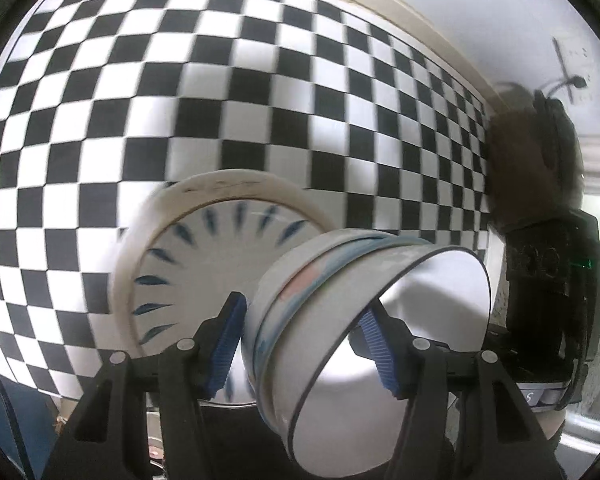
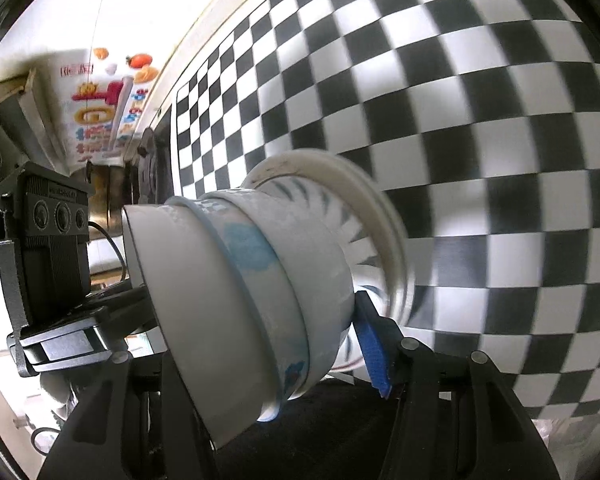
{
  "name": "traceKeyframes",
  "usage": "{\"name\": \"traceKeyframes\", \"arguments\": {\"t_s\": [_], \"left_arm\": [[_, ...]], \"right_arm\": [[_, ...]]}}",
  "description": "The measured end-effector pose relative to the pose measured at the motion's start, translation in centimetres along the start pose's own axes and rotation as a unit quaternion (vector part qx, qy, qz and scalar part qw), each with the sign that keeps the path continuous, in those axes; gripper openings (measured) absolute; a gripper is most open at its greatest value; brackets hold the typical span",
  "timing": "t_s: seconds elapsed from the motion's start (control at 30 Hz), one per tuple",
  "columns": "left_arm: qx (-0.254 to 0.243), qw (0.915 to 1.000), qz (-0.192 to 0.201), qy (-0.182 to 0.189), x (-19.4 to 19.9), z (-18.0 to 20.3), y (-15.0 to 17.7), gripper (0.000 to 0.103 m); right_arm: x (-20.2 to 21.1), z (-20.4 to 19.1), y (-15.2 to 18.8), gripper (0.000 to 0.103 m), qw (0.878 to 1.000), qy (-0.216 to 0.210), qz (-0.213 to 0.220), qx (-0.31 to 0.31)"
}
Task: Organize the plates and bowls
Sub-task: 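Lower the bowl stack onto the blue-leaf plate with both tools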
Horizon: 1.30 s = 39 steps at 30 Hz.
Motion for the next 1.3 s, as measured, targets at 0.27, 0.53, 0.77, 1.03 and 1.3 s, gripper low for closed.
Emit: {"name": "traceKeyframes", "arguments": {"t_s": [0.27, 0.53, 0.77, 1.03, 1.3], "left_arm": [[0.032, 0.9994, -0.013, 0.005, -1.1, -4.3, -0.3, 0.056], [0.041, 0.9989, -0.020, 0.012, -2.1, -5.6, -0.5, 0.055], [0.036, 0.9992, -0.019, 0.008, -2.1, -5.6, -0.8, 0.054], [0.033, 0.9993, -0.019, 0.004, -2.1, -5.3, -1.0, 0.054], [0.011, 0.9994, 0.001, -0.031, -1.2, -4.7, -0.3, 0.054]], "right_arm": [[-5.0, -1.3, -0.7, 0.055, 0.999, 0.014, -0.031, 0.008], [-7.1, -1.2, -1.2, 0.054, 0.999, 0.031, -0.041, 0.004], [-7.0, -0.9, -1.6, 0.054, 0.999, 0.028, -0.041, -0.001], [-6.7, -0.9, -1.8, 0.055, 0.998, 0.045, -0.045, -0.004], [-5.3, -2.1, -1.9, 0.055, 0.995, 0.086, -0.030, 0.027]]}}
Point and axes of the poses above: each gripper's, at about its wrist camera, not at the fingertips, and x roughly against the way its jaws point, z to its right, y to its underside, the point moved 3 cm from there along -x, roughly the way its jaws point, and after that the axes turned 1 degree about x, right-handed, at the moved point
